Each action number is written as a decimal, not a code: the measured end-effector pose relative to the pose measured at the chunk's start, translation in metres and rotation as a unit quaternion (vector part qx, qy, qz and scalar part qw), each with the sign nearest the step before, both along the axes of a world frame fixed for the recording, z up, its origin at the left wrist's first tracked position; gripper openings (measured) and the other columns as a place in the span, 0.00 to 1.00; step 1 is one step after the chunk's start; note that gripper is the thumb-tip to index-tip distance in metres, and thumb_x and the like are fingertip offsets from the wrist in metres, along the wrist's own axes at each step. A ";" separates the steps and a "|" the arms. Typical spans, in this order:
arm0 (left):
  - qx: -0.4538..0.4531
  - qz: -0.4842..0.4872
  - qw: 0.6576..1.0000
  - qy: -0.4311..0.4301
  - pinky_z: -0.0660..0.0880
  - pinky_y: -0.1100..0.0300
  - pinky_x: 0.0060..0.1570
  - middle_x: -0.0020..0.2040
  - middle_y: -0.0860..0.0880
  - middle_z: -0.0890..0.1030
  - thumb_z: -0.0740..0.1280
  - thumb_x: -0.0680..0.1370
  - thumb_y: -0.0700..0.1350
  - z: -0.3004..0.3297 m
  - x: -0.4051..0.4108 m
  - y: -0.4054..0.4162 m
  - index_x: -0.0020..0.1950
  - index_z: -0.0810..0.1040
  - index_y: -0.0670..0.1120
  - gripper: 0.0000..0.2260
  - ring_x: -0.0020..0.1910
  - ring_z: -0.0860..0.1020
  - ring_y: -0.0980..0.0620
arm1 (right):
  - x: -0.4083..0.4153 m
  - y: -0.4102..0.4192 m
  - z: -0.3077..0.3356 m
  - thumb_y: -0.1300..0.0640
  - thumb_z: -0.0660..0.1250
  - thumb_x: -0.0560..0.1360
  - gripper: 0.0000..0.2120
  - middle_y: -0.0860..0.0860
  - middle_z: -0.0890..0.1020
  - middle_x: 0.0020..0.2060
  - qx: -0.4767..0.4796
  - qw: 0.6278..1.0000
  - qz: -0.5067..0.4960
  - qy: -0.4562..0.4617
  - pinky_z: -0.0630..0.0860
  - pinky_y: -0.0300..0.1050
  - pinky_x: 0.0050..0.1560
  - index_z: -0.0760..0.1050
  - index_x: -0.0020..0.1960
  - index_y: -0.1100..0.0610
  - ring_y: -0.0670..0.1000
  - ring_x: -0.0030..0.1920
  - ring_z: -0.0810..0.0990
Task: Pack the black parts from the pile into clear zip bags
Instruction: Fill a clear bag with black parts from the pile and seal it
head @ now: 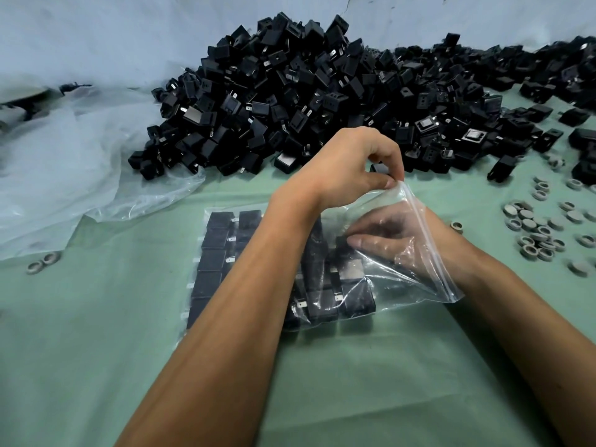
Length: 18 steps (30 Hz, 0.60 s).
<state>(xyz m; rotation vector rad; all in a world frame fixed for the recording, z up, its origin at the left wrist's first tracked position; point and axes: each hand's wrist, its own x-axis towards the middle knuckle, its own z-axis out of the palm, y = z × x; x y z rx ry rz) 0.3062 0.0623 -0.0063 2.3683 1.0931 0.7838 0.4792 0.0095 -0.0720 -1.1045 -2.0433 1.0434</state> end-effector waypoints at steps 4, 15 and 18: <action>-0.002 -0.003 1.000 0.000 0.68 0.75 0.47 0.49 0.53 0.83 0.76 0.75 0.39 0.001 0.001 -0.001 0.49 0.87 0.46 0.05 0.52 0.77 0.58 | -0.004 -0.001 -0.003 0.42 0.75 0.76 0.08 0.49 0.87 0.48 0.009 1.000 0.013 0.001 0.84 0.64 0.49 0.87 0.51 0.45 0.57 0.49 0.86; 0.004 0.016 1.000 0.006 0.76 0.61 0.54 0.50 0.52 0.82 0.76 0.75 0.40 -0.005 0.003 0.001 0.48 0.87 0.48 0.05 0.53 0.78 0.56 | 0.041 0.015 0.018 0.58 0.74 0.78 0.04 0.55 0.82 0.32 -0.063 0.974 -0.200 0.089 0.70 0.34 0.24 0.86 0.44 0.55 0.44 0.25 0.74; 0.023 0.022 0.999 0.022 0.76 0.58 0.54 0.50 0.52 0.81 0.75 0.76 0.40 -0.005 0.007 0.000 0.48 0.86 0.48 0.04 0.53 0.77 0.56 | 0.043 0.037 0.019 0.59 0.71 0.80 0.05 0.51 0.84 0.40 0.074 0.947 -0.311 -0.010 0.75 0.40 0.36 0.85 0.48 0.52 0.45 0.33 0.79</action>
